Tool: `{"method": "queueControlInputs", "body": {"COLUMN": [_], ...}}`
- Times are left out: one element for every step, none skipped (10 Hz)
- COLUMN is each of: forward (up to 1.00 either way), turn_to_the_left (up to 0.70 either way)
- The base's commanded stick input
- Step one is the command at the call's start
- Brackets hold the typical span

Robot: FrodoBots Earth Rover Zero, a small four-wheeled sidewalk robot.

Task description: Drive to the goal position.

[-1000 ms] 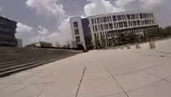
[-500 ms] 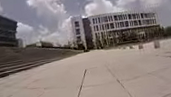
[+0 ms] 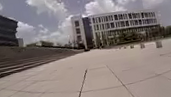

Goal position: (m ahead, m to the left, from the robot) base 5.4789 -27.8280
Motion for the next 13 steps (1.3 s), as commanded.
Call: {"method": "queueControlInputs", "body": {"forward": [0.48,0.70,0.70,0.70,0.70,0.70,0.70,0.70,0.70,0.70,0.70,0.70,0.70], "turn_to_the_left": [0.01,0.01,0.01,-0.03,-0.21,-0.34,-0.34,-0.34,-0.34,-0.34,-0.34,-0.34,-0.34]}}
